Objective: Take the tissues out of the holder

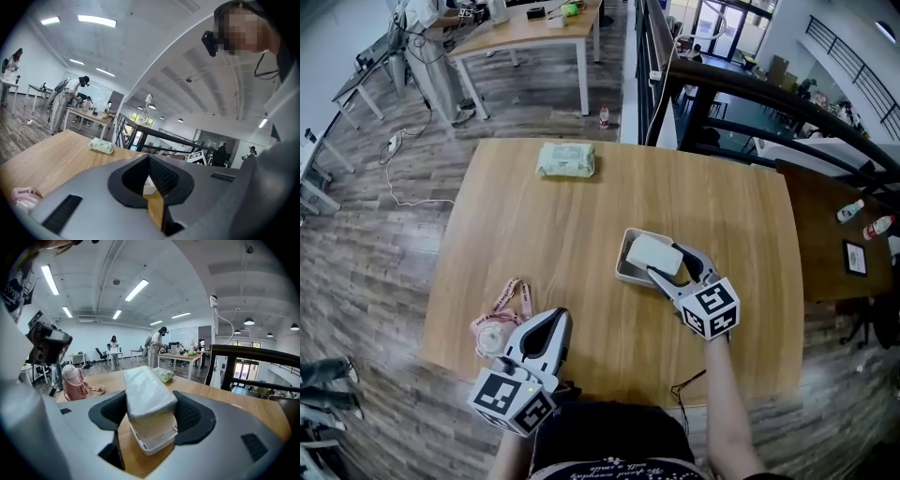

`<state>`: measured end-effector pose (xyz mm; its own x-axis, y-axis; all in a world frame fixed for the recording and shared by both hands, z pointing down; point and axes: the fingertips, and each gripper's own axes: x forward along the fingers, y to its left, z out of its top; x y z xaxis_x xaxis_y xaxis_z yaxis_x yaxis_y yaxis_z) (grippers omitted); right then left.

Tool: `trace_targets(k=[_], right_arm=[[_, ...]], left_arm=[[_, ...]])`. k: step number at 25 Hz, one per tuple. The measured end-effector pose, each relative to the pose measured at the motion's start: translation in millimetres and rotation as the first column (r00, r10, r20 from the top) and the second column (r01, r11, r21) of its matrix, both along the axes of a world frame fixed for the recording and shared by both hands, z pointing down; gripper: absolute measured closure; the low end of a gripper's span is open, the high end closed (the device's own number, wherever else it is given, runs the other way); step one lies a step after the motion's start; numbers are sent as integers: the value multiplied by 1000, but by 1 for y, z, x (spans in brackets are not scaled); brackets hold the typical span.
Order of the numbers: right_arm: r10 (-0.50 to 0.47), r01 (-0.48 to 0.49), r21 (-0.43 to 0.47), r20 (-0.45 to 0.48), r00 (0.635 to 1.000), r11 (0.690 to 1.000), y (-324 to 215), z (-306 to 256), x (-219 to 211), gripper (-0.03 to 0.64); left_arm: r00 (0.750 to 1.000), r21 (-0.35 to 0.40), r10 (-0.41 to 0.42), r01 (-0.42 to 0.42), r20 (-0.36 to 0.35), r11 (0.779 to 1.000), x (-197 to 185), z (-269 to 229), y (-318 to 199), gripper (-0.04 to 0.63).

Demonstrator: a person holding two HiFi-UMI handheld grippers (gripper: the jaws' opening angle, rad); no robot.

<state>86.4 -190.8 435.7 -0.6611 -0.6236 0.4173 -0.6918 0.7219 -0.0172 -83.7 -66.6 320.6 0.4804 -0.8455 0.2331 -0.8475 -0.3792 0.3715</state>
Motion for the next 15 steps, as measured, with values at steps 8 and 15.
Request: trace_targets(k=[8, 15], right_arm=[[19, -20, 15, 20, 1000, 1000, 21, -17, 7, 310], [35, -36, 16, 67, 997, 999, 47, -27, 6, 310]], left_arm=[[1000, 9, 31, -31, -5, 999, 9, -2, 3, 591], [999, 13, 43, -43, -15, 999, 11, -6, 7, 591]])
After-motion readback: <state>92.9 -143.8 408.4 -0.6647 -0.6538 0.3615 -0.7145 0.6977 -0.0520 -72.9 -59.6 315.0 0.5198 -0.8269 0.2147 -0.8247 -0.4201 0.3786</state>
